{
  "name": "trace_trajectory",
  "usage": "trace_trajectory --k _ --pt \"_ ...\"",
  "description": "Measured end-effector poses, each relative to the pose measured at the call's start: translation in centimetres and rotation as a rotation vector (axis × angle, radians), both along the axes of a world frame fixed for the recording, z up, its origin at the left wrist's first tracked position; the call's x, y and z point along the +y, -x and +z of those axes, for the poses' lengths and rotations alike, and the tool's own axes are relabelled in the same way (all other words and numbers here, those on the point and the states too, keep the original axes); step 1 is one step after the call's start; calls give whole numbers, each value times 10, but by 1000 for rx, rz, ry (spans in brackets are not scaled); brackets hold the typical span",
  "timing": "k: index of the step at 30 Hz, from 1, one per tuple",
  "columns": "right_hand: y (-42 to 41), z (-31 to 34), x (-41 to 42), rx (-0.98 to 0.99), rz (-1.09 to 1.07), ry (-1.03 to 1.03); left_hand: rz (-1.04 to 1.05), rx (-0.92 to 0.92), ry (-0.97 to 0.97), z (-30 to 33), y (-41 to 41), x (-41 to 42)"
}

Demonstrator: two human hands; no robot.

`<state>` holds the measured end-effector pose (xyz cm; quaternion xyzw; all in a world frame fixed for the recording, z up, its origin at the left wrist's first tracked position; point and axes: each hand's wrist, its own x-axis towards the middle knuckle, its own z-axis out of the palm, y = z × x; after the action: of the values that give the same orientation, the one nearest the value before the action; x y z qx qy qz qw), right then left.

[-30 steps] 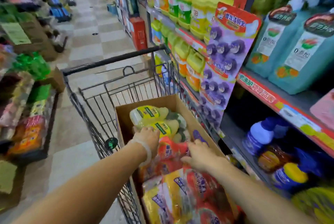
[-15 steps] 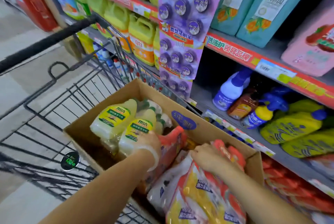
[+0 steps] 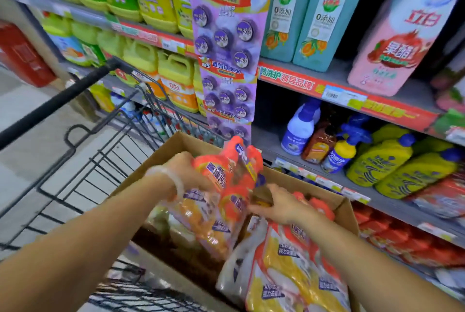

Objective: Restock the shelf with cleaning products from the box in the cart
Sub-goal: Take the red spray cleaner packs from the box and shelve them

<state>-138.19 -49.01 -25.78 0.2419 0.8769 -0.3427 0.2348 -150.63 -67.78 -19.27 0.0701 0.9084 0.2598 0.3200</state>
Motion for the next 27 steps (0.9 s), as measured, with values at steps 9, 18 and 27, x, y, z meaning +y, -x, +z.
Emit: trace_trajectory --k 9,18,27 --pt "4 65 0 464 -502 957 294 -238 -668 30 -16 -17" --pt "-117 129 68 739 -439 355 -164 -183 -654 59 -101 71" --pt "-367 184 177 990 -726 230 -230 -295 -893 115 -313 225"
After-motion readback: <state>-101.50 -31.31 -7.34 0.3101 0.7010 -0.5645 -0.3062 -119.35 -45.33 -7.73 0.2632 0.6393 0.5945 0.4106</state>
